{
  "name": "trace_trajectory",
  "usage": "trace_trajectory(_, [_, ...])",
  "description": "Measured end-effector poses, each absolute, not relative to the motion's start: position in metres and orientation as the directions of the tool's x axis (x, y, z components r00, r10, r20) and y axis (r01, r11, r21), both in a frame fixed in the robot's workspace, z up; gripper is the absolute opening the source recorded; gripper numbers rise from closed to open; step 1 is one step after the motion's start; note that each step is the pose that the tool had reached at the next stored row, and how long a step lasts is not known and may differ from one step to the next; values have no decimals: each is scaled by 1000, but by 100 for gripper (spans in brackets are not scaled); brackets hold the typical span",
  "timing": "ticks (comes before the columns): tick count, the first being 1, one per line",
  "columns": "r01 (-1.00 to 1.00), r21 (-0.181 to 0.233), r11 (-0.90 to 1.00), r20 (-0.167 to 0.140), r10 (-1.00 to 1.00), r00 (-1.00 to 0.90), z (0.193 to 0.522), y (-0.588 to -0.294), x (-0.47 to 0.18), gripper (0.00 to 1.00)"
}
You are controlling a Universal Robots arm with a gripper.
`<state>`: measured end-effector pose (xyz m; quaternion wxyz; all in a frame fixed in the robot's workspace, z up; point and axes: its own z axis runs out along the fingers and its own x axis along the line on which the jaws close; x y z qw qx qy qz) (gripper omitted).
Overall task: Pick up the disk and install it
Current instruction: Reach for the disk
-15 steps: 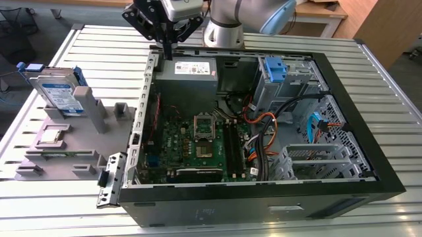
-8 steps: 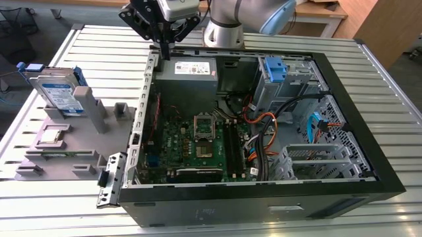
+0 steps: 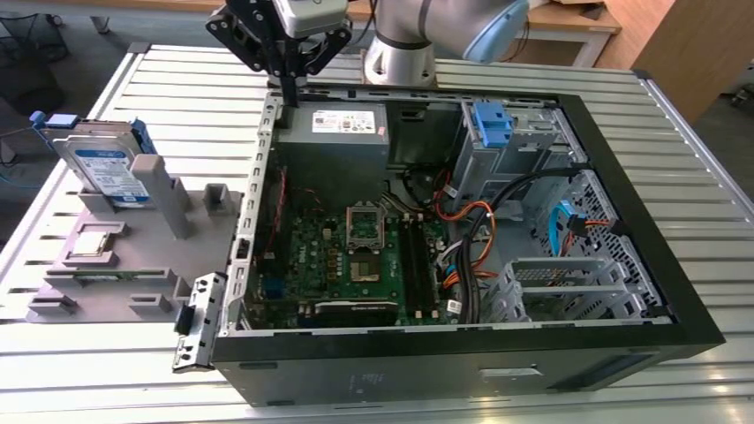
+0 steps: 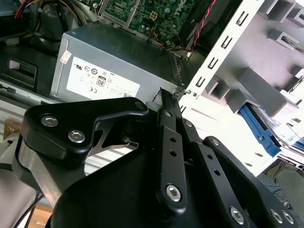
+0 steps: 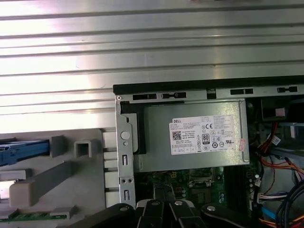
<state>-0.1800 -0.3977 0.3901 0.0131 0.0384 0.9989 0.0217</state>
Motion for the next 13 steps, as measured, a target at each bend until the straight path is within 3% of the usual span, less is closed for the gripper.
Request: trace_trajectory(13, [77, 44, 996, -24, 79, -997, 389, -397, -194, 11])
